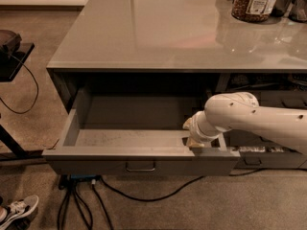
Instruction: Open top drawer
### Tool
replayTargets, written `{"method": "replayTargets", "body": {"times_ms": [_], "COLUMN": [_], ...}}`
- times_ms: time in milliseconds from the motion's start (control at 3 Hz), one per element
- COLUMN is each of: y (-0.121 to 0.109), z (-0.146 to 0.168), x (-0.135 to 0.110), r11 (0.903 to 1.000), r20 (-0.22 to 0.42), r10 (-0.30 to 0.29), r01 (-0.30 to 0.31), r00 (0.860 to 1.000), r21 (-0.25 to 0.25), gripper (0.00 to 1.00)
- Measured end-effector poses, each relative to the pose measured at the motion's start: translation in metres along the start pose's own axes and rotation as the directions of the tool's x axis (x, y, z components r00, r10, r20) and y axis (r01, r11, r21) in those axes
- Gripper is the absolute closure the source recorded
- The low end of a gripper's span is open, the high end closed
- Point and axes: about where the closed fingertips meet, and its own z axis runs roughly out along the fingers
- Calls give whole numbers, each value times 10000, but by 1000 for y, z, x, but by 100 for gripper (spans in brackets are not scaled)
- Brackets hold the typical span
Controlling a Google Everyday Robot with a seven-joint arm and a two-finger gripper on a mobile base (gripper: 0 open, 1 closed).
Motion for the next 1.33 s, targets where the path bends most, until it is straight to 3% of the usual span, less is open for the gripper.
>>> {"method": "replayTargets", "body": {"times_ms": [333, 667, 1000, 1333], "y": [0, 5, 30, 65], "z": [0, -2, -4, -5], "x": [0, -3, -12, -21], "r11": [10000, 9999, 9976, 9893], "r20": [-3, -94, -389, -527], "r10": [-3, -107, -259, -344], "r01": [3, 106, 233, 265], "r00": [10000, 9999, 9989, 9980], "r21": [-3, -77, -655, -1437], "gripper": [0, 0, 0, 0]}}
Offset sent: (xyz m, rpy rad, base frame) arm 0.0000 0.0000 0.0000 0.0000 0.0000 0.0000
